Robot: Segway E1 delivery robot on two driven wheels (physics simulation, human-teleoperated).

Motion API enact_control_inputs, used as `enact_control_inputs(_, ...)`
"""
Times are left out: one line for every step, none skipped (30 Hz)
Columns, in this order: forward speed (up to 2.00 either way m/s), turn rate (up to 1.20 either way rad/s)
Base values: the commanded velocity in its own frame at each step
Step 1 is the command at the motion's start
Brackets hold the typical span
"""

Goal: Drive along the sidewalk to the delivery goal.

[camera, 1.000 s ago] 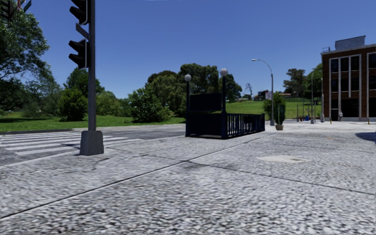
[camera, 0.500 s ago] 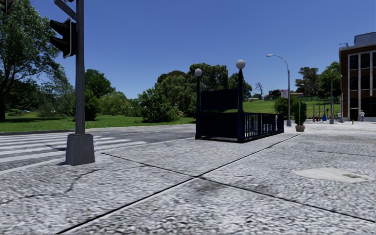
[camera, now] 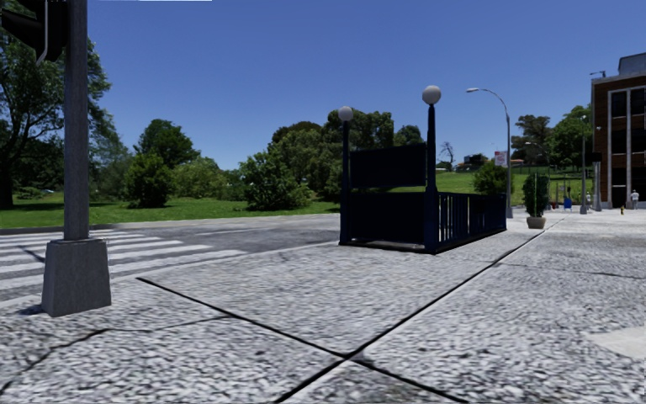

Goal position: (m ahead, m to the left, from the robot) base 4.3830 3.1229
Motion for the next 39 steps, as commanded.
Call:
enact_control_inputs(1.7,0.36)
enact_control_inputs(1.7,0.36)
enact_control_inputs(1.7,0.36)
enact_control_inputs(1.7,0.36)
enact_control_inputs(1.7,0.36)
enact_control_inputs(1.7,0.36)
enact_control_inputs(1.7,0.36)
enact_control_inputs(1.7,0.36)
enact_control_inputs(1.7,0.36)
enact_control_inputs(1.7,0.36)
enact_control_inputs(1.7,0.36)
enact_control_inputs(1.7,0.36)
enact_control_inputs(1.7,0.36)
enact_control_inputs(1.7,0.36)
enact_control_inputs(1.7,0.36)
enact_control_inputs(1.7,0.36)
enact_control_inputs(1.7,0.36)
enact_control_inputs(1.7,0.36)
enact_control_inputs(1.7,0.36)
enact_control_inputs(1.7,0.36)
enact_control_inputs(1.7,0.36)
enact_control_inputs(1.7,0.37)
enact_control_inputs(1.7,0.39)
enact_control_inputs(1.7,0.46)
enact_control_inputs(1.7,0.46)
enact_control_inputs(1.7,0.49)
enact_control_inputs(1.7,0.55)
enact_control_inputs(1.7,0.58)
enact_control_inputs(1.7,0.58)
enact_control_inputs(1.7,0.58)
enact_control_inputs(1.7,0.59)
enact_control_inputs(1.7,0.59)
enact_control_inputs(1.7,0.59)
enact_control_inputs(1.7,0.59)
enact_control_inputs(1.7,0.57)
enact_control_inputs(1.7,0.56)
enact_control_inputs(1.7,0.56)
enact_control_inputs(1.7,0.55)
enact_control_inputs(1.7,0.55)
